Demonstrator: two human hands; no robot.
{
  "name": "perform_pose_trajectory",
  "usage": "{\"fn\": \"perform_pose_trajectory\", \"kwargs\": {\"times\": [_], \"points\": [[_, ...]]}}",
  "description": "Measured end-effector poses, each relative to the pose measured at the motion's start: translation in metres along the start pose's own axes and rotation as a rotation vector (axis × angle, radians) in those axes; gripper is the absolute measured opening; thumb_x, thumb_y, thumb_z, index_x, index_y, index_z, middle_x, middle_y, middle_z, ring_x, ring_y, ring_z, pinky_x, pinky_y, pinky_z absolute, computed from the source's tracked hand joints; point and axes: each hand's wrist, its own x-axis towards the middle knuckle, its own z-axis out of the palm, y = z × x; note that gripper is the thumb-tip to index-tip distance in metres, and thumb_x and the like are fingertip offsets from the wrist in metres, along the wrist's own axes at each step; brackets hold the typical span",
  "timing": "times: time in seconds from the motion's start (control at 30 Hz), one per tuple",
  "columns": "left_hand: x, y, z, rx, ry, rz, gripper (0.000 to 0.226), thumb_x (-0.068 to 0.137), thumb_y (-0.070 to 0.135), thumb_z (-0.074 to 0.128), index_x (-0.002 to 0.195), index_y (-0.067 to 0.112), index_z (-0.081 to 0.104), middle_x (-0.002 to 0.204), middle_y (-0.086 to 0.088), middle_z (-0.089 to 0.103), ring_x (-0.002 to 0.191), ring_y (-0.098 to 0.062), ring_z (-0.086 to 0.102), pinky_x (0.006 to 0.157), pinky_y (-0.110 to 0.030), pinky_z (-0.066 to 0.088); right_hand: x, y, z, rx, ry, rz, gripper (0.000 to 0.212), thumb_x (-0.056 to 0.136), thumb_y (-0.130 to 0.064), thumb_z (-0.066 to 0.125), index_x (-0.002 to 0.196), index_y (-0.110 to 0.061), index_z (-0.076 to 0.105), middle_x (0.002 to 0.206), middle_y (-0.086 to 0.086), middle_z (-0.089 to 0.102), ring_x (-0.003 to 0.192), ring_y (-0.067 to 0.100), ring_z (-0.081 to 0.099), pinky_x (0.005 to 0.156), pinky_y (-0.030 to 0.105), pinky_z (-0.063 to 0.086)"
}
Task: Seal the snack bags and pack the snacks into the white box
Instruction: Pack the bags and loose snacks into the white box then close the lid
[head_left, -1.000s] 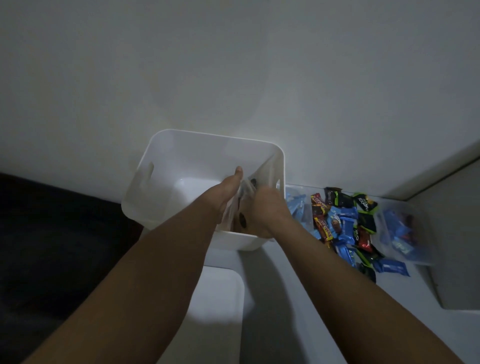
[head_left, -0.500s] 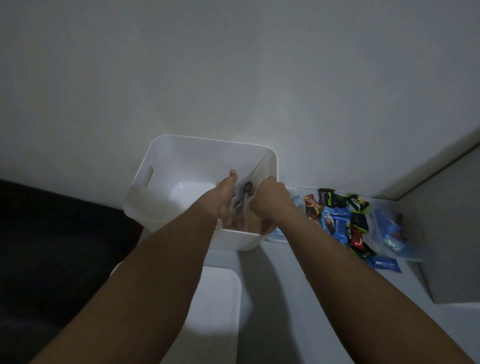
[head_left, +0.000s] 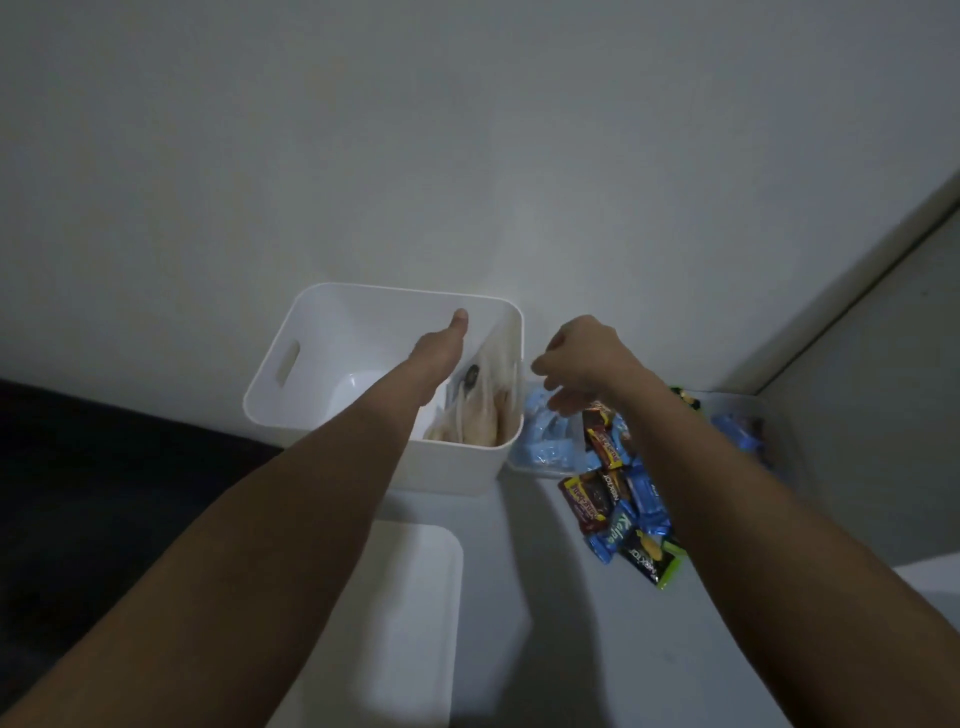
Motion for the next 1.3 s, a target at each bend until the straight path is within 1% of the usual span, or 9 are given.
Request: {"fn": "perform_pose_trajectory", "kwargs": {"times": [0.17,0.27,0.4,0.6,0.8,0.9,1.03,1.13,1.3], "points": [[-0.032,0.028,0.022,0.245,0.151,0.365,0.060,0.096,0.052,0.038,0.110,-0.002,0.063,0.124,-0.019,0.061,0.112,-0.034,0.056,0.096,-0.037,0.042,-0.008,0.035,-0.034,0.002,-0.004,0.036,0.020,0.087,-0.009,0.065,0.096,0.010,0.064,0.078,0.017,0.071,0.063,0.032,0.072,0.053,0.038,0.060],[-0.048,0.036,0.043,0.265,0.144,0.530,0.047,0.092,0.046,0.050,0.080,0.004,0.066,0.092,-0.014,0.068,0.088,-0.028,0.060,0.080,-0.034,0.044,-0.012,0.061,-0.049,-0.018,-0.004,0.056,0.022,0.087,-0.010,0.065,0.095,0.011,0.065,0.083,0.022,0.071,0.064,0.031,0.071,0.050,0.036,0.059],[-0.063,0.037,0.081,0.278,0.075,0.640,0.035,0.087,0.039,0.063,0.099,0.007,0.070,0.098,-0.008,0.069,0.092,-0.022,0.062,0.085,-0.031,0.048,-0.015,0.097,-0.063,-0.022,-0.025,0.111,0.021,0.087,-0.009,0.065,0.095,0.010,0.065,0.082,0.018,0.069,0.058,0.027,0.067,0.045,0.029,0.054],[-0.067,0.013,0.140,0.409,-0.062,0.590,0.032,0.085,0.030,0.068,0.106,0.006,0.069,0.103,-0.010,0.068,0.096,-0.023,0.063,0.086,-0.029,0.049,-0.009,0.160,-0.074,-0.038,-0.028,0.184,0.016,0.087,-0.005,0.063,0.092,0.010,0.067,0.083,0.025,0.071,0.066,0.034,0.070,0.067,0.047,0.061],[-0.051,-0.029,0.178,0.560,-0.095,0.460,0.020,0.084,0.021,0.065,0.080,0.001,0.069,0.084,-0.017,0.070,0.080,-0.026,0.064,0.073,-0.033,0.050,0.000,0.215,-0.078,-0.092,-0.092,0.243,0.026,0.085,-0.008,0.061,0.106,0.007,0.066,0.093,0.024,0.072,0.075,0.033,0.070,0.075,0.047,0.060],[-0.045,-0.050,0.184,0.617,-0.034,0.402,0.020,0.083,0.018,0.060,0.083,-0.001,0.067,0.083,-0.014,0.068,0.083,-0.027,0.065,0.071,-0.032,0.050,0.003,0.234,-0.073,-0.109,-0.097,0.228,0.021,0.087,-0.008,0.060,0.103,0.003,0.065,0.090,0.021,0.071,0.074,0.031,0.069,0.061,0.038,0.058],[-0.037,-0.081,0.189,0.694,0.007,0.398,0.022,0.083,0.020,0.053,0.088,0.002,0.066,0.085,-0.011,0.066,0.086,-0.027,0.066,0.071,-0.030,0.048,0.009,0.251,-0.053,-0.325,-0.106,0.082,0.019,0.084,-0.013,0.060,0.099,-0.001,0.064,0.095,0.020,0.068,0.079,0.029,0.063,0.069,0.038,0.054],[-0.036,-0.105,0.200,0.647,0.000,0.461,0.036,0.072,0.031,0.052,0.085,0.001,0.066,0.084,-0.015,0.065,0.083,-0.031,0.064,0.068,-0.031,0.047,0.014,0.263,-0.034,-0.413,-0.121,0.017,0.048,0.079,-0.025,0.071,0.124,-0.012,0.058,0.118,0.014,0.062,0.102,0.029,0.059,0.080,0.031,0.049],[-0.038,-0.143,0.223,0.831,-0.003,0.729,0.056,0.058,0.032,0.078,0.106,0.008,0.064,0.105,-0.014,0.060,0.092,-0.033,0.059,0.077,-0.038,0.054,0.020,0.286,-0.004,-0.496,-0.185,-0.066,0.100,0.066,-0.041,0.082,0.148,-0.029,0.025,0.145,0.014,0.034,0.131,0.036,0.037,0.106,0.046,0.040]]}}
